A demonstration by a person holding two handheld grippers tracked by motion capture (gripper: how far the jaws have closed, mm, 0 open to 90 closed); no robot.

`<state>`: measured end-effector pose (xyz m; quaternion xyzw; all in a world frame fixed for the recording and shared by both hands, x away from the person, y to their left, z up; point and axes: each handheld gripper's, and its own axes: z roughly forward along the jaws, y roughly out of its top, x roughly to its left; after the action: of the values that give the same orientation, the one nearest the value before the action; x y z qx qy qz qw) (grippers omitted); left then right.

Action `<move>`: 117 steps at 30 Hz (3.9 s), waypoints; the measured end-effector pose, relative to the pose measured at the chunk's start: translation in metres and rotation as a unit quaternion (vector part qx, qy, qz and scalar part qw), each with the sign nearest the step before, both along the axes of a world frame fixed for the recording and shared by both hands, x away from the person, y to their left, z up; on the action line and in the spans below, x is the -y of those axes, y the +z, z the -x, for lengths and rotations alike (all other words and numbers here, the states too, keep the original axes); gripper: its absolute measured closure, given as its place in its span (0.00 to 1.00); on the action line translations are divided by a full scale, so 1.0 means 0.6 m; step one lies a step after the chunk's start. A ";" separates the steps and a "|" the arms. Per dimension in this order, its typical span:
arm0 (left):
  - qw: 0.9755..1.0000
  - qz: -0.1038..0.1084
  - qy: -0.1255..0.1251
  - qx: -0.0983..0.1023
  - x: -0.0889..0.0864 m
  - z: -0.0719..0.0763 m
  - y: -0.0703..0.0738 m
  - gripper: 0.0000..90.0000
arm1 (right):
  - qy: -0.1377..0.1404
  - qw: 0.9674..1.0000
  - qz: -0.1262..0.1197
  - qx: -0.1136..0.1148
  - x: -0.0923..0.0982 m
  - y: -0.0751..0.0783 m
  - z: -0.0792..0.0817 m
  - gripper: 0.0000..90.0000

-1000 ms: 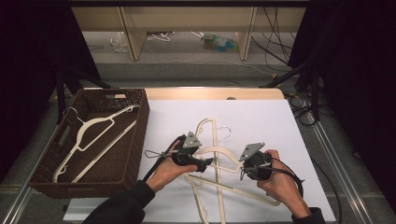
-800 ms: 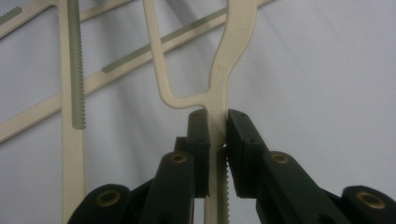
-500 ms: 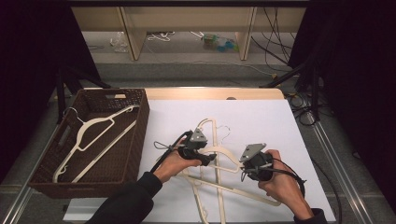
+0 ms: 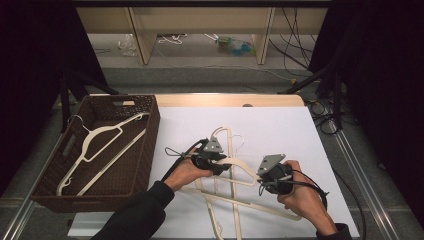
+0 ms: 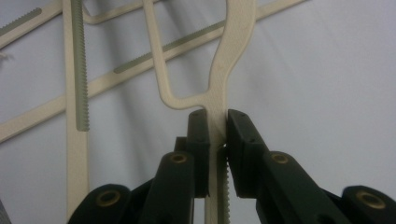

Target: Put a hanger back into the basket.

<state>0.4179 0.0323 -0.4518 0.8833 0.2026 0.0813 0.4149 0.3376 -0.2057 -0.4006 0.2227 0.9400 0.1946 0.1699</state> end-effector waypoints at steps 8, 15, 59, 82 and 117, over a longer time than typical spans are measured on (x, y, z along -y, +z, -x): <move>0.999 0.014 -0.035 -0.007 -0.017 0.017 0.018 0.76 | 0.035 0.999 -0.008 -0.002 0.008 0.009 0.006 0.89; 0.997 0.034 -0.060 -0.024 -0.034 0.046 0.040 0.81 | 0.045 0.999 -0.019 -0.010 0.017 0.017 0.014 0.88; 0.994 0.077 0.005 -0.074 -0.130 0.133 0.171 0.95 | -0.072 0.980 -0.180 0.032 0.055 -0.016 0.109 0.43; 0.994 0.091 0.055 -0.038 -0.224 0.154 0.303 0.95 | -0.073 0.979 -0.192 0.006 0.045 -0.045 0.116 0.37; 0.963 0.094 0.251 0.021 -0.555 0.069 0.318 0.95 | -0.076 0.979 -0.189 -0.001 0.045 -0.048 0.113 0.37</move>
<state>0.3767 0.3651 -0.2611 0.7594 0.4158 0.1815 0.4663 0.2701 -0.2330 -0.4296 0.3217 0.8667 0.3553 0.1380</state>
